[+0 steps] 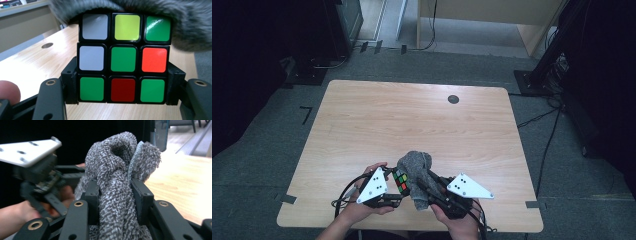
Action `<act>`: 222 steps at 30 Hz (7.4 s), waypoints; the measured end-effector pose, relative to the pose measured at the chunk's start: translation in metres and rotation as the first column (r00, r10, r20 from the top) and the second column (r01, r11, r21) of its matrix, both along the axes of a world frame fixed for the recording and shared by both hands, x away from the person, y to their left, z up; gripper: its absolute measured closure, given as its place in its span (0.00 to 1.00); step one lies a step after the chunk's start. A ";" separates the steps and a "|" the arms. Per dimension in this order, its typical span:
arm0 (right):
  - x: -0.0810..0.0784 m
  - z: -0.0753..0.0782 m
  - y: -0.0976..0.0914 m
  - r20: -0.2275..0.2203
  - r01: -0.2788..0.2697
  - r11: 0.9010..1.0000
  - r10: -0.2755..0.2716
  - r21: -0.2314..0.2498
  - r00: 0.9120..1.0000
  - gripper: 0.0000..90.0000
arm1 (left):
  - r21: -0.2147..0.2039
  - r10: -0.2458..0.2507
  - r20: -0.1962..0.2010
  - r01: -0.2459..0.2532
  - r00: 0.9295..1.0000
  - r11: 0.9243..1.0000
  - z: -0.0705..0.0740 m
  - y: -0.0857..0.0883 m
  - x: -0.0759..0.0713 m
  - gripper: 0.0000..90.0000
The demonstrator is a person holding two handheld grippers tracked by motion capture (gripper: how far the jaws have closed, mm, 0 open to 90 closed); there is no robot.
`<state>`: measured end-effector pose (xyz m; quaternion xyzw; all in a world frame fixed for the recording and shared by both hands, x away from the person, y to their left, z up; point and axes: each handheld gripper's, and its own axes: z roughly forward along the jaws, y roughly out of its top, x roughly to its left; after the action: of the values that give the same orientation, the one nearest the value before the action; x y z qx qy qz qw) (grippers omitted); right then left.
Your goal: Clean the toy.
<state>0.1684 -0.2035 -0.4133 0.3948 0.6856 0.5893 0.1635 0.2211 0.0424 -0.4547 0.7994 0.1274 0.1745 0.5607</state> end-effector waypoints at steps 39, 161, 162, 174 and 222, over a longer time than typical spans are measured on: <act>0.004 -0.007 -0.011 -0.058 0.003 0.998 0.000 0.059 0.998 0.69 | -0.013 0.002 -0.003 -0.002 1.000 1.000 0.001 0.002 -0.001 0.38; 0.006 -0.037 0.006 0.231 -0.129 0.971 0.175 -0.200 0.957 0.74 | -0.325 -0.104 -0.188 0.039 0.977 0.945 0.019 0.037 0.019 0.38; 0.005 -0.033 0.002 0.251 -0.107 0.978 0.151 -0.181 0.956 0.74 | -0.316 -0.104 -0.186 0.041 0.977 0.948 0.018 0.037 0.019 0.38; 0.004 -0.050 0.020 0.182 -0.150 0.968 0.187 -0.201 0.965 0.74 | -0.339 0.048 -0.124 -0.088 0.991 0.937 0.019 0.033 0.015 0.38; 0.006 -0.059 0.028 0.042 -0.065 0.998 0.066 -0.015 0.997 0.73 | -0.288 0.077 -0.146 -0.117 0.986 0.950 0.011 0.019 0.013 0.38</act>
<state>0.1740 -0.1759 -0.4726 0.3584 0.6985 0.5979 0.1614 0.2338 0.0611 -0.4432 0.7091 0.2282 0.1269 0.6549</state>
